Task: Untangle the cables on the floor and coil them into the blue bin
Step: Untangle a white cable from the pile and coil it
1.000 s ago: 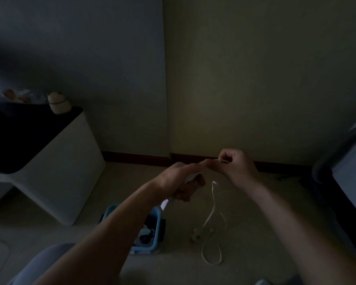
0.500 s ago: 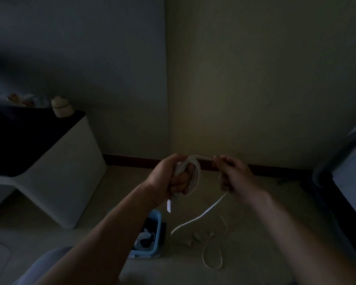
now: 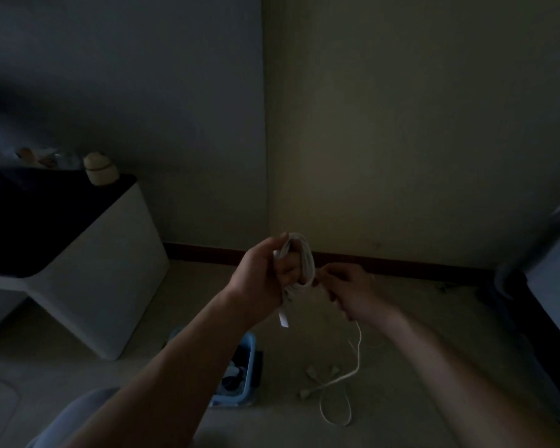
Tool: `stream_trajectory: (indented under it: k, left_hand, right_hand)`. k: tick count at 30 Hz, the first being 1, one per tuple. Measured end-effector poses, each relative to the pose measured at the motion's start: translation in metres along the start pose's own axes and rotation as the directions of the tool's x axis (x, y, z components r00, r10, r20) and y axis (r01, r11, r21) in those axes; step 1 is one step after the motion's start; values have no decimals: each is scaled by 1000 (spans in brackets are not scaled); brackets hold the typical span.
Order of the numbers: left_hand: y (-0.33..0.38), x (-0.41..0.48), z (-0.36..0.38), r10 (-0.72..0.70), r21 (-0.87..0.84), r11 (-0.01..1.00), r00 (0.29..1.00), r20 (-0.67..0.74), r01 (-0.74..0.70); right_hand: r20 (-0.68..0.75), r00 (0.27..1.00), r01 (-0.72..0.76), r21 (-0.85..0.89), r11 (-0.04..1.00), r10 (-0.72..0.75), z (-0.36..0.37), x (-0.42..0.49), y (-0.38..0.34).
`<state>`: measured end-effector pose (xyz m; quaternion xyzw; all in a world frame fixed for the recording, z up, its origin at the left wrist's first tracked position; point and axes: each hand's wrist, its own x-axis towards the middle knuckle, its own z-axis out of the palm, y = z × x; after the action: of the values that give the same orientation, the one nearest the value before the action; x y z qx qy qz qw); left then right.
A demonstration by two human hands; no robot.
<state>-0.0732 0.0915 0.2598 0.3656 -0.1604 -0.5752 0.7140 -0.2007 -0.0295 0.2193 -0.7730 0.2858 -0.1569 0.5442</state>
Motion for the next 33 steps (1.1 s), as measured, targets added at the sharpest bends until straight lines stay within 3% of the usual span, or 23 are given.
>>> stream_trajectory:
  k: [4, 7, 12, 18, 22, 25, 26, 30, 33]
  left_hand:
    - [1, 6, -3, 76, -121, 989, 994, -84, -86]
    - [4, 7, -3, 153, -102, 979, 966, -209, -177]
    - [0, 9, -4, 292, 150, 955, 908, -302, -258]
    - [-17, 13, -4, 369, 450, 871, 866, -337, -196]
    - [-23, 16, -11, 410, 672, 731, 863, -295, -118]
    - [-32, 13, -14, 421, 891, 454, 884, -202, -12]
    - [-34, 12, -15, 405, 910, 415, 898, -173, -12]
    - [-35, 8, -11, 236, 820, 573, 962, -139, -22]
    - [-33, 8, -8, 73, 703, 710, 989, -132, 42]
  right_hand:
    - [84, 991, 118, -169, 978, -105, 10, -9, -3]
    - [139, 988, 100, -197, 975, -73, 18, -13, -2]
    - [198, 980, 62, -136, 989, -35, 22, -19, -9]
    - [219, 975, 81, -160, 984, -44, 21, -20, -16]
    - [221, 972, 141, -246, 959, -86, 17, -20, -25]
    - [208, 966, 212, -305, 928, -152, 11, -21, -30]
    - [182, 966, 236, -335, 912, -183, 9, -21, -31]
    - [35, 966, 247, -411, 877, -256, 0, -20, -34]
    - [-67, 968, 147, -631, 762, -243, -8, -20, -38]
